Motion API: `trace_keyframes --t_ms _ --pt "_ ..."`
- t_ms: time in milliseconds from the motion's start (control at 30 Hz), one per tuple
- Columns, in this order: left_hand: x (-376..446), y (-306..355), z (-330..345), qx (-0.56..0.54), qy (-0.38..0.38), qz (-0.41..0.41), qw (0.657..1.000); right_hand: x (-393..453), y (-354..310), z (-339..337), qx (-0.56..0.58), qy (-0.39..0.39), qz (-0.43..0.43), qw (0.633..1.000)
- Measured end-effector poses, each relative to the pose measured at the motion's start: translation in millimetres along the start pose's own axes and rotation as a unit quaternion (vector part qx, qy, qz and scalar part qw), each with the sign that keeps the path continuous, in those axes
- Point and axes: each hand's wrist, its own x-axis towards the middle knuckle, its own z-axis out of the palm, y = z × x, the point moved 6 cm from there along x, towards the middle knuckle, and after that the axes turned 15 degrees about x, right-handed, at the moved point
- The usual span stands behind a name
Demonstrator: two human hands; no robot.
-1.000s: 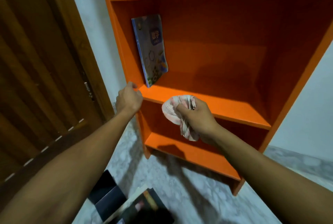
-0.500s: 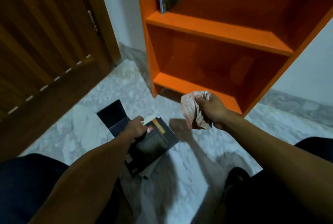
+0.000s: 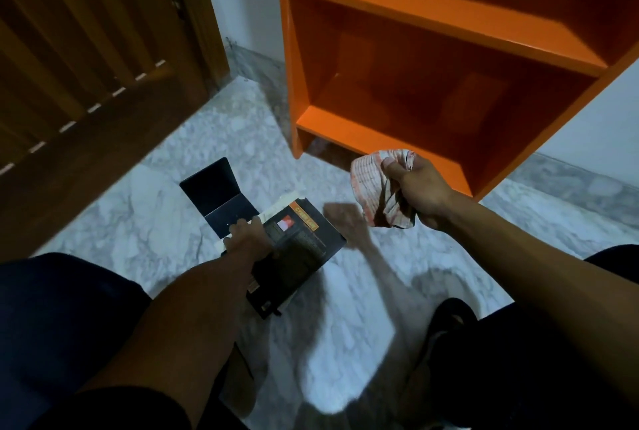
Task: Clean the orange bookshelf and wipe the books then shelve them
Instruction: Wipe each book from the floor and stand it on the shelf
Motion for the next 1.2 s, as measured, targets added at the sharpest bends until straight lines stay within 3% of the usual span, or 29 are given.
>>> trace_keyframes --t_ms 333,567,700,800,900,1067,1200 --pt "3 9 -37 -0.182 -0.004 0.079 0.98 5 -4 -10 0.047 0.015 0.022 0.999" --pt "-30 7 -144 -0.426 0.025 0.103 0.899 8 5 -20 0.048 0.115 0.007 0.992" --pt "-52 9 -190 -0.521 -0.009 0.116 0.845 3 20 -3 0.18 0.105 0.06 0.976" --pt "-74 15 -222 -0.542 -0.01 0.13 0.83 0 16 20 0.311 0.059 0.105 0.943" --pt "-97 25 -239 -0.543 0.011 0.153 0.826 -11 -5 43 0.387 -0.04 0.128 0.912" --pt "-123 36 -245 -0.512 0.043 0.188 0.837 -15 -15 43 0.369 -0.055 0.092 0.923" --pt "-124 39 -247 -0.46 0.11 0.193 0.86 -12 -21 38 0.411 -0.054 0.06 0.908"
